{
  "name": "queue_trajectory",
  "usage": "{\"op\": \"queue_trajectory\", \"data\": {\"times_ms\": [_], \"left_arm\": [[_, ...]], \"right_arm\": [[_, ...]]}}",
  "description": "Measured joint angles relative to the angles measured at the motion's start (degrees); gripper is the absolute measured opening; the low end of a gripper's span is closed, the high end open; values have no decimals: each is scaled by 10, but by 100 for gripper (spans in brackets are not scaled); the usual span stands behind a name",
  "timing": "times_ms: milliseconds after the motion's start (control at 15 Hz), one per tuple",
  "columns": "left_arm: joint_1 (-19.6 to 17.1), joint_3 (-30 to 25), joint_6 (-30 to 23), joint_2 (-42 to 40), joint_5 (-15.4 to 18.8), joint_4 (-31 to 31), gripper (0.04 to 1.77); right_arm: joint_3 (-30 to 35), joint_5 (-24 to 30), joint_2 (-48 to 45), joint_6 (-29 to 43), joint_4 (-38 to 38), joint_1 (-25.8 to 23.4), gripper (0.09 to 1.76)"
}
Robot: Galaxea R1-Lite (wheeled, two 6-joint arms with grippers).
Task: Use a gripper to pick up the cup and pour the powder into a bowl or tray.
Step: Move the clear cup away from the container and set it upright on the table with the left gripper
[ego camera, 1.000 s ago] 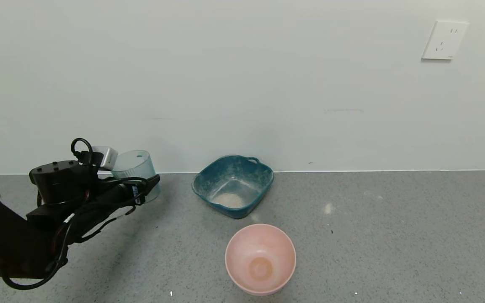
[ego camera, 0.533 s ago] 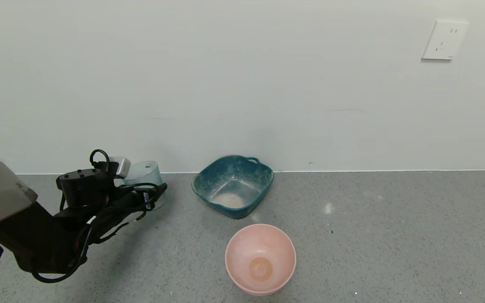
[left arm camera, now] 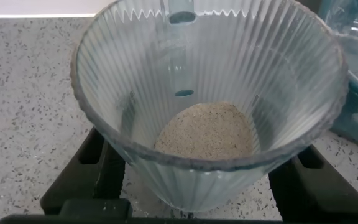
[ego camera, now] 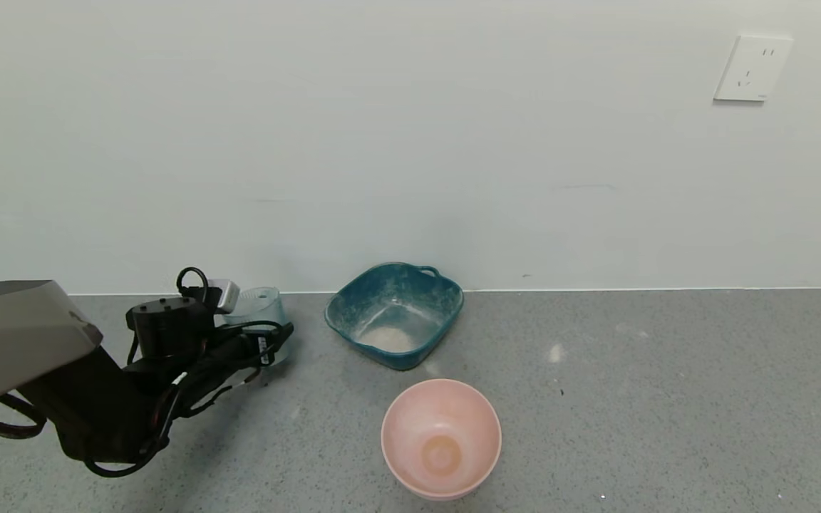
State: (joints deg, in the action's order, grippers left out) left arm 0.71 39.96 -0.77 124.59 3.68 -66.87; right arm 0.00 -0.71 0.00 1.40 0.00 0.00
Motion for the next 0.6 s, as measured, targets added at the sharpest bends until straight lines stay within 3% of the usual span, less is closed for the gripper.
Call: {"op": "queue_trajectory", "data": {"times_ms": [600], "left_arm": [[5, -2, 1, 18, -1, 0, 130]], "right_arm": [[0, 0, 0, 0, 0, 0, 171]]}}
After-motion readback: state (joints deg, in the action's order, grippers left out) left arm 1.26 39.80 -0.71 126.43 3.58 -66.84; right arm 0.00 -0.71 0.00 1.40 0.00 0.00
